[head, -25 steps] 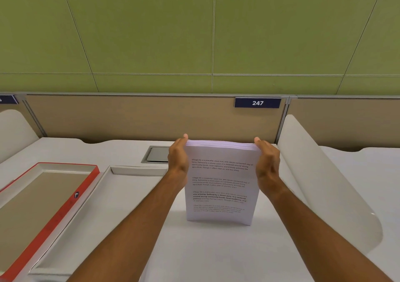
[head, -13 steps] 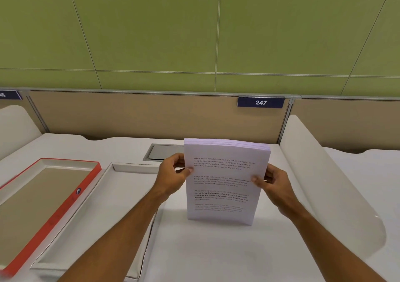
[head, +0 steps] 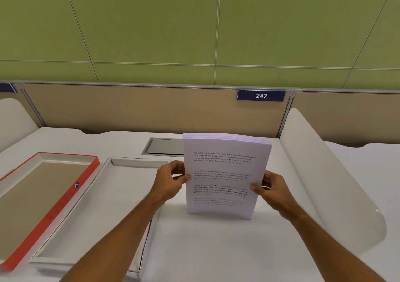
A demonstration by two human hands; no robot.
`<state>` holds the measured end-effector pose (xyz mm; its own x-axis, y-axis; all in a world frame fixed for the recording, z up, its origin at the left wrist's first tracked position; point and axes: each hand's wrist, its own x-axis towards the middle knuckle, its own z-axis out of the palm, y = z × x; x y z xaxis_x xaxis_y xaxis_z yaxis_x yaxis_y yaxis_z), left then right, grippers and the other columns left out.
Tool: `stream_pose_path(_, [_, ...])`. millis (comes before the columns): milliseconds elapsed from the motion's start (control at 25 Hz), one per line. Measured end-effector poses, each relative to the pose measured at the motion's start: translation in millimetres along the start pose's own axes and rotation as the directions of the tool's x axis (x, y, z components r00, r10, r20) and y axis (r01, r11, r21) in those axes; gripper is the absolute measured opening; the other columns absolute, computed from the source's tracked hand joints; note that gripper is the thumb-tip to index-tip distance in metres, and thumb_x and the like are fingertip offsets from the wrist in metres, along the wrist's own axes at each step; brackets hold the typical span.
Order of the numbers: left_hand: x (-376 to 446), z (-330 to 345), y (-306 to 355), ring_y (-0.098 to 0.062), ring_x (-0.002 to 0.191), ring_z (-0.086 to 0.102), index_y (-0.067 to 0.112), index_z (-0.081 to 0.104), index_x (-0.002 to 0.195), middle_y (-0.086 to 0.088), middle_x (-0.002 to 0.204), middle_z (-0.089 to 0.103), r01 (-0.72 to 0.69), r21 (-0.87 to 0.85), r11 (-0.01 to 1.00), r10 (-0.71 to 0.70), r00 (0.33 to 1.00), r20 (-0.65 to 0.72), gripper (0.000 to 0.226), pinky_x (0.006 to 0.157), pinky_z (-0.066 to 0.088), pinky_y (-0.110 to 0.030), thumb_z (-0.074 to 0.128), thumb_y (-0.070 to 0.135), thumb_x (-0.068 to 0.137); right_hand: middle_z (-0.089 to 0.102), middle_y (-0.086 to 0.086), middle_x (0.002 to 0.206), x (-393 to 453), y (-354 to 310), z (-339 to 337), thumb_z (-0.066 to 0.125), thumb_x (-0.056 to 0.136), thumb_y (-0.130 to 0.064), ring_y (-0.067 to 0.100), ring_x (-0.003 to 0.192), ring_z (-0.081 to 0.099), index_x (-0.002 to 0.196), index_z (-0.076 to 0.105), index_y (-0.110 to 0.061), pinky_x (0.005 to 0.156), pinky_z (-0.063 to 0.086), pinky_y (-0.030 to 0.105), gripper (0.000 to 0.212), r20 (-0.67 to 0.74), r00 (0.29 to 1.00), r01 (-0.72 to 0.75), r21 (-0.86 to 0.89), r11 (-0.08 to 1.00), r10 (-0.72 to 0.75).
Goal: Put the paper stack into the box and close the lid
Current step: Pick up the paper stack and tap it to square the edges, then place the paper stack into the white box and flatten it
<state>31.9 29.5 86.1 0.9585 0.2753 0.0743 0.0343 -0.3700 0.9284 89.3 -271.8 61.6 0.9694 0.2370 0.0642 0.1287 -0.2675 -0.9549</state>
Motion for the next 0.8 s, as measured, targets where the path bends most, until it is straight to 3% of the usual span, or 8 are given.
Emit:
stream_pose_path(240, [-8,12,-24,-0.025,0.097,0.067,0.012,0.066,0.098,-0.006,0.1,0.072,0.075,-0.007,0.997,-0.075,0.997,-0.003,0.021,0.094,0.055,-0.038,0.075,0.006,0.08,0.076,-0.001,0.106,-8,25,12,0.07,0.083,0.0,0.019,0.1,0.071,0.112,0.068,-0.019,0.085,0.06,0.03,0.035,-0.021,0.997,-0.07,0.005,0.998,0.07])
stream_pose_path(440, [-5,11,-23,-0.02,0.089,0.068,0.011,0.068,0.096,-0.003,0.096,0.073,0.079,-0.004,0.997,-0.079,0.997,-0.018,0.019,0.081,0.051,-0.023,0.077,0.009,0.079,0.077,0.0,0.097,-8,23,9,0.075,0.079,-0.002,0.016,0.088,0.073,0.099,0.07,-0.017,0.071,0.059,0.021,0.025,-0.057,0.997,-0.05,-0.016,0.999,0.049])
stream_pose_path(600, [-9,6,-23,-0.016,0.085,0.068,0.012,0.069,0.097,0.001,0.091,0.073,0.082,-0.005,0.997,-0.082,0.996,-0.03,0.02,0.067,0.048,-0.011,0.078,0.012,0.079,0.078,0.001,0.095,-10,19,6,0.076,0.08,-0.007,0.02,0.086,0.074,0.1,0.072,-0.009,0.075,0.061,0.029,0.02,-0.032,0.999,-0.036,-0.007,0.999,0.035])
stream_pose_path(720, [-13,-5,-18,-0.016,0.084,0.069,0.009,0.071,0.099,-0.002,0.092,0.074,0.09,-0.072,0.993,-0.095,0.994,-0.062,0.021,0.07,0.053,-0.017,0.077,0.008,0.078,0.079,0.005,0.094,-8,7,7,0.075,0.082,-0.005,0.023,0.087,0.075,0.098,0.072,-0.005,0.077,0.062,0.033,0.017,0.012,0.999,-0.041,0.073,0.997,0.04])
stream_pose_path(800, [-15,-16,-13,-0.02,0.089,0.071,0.005,0.072,0.102,-0.007,0.096,0.076,0.099,-0.132,0.986,-0.108,0.992,-0.068,0.023,0.079,0.059,-0.029,0.076,0.006,0.079,0.079,0.008,0.094,-6,-5,10,0.074,0.082,-0.003,0.024,0.087,0.076,0.098,0.072,-0.002,0.075,0.061,0.032,0.016,0.036,0.999,-0.043,0.114,0.993,0.039])
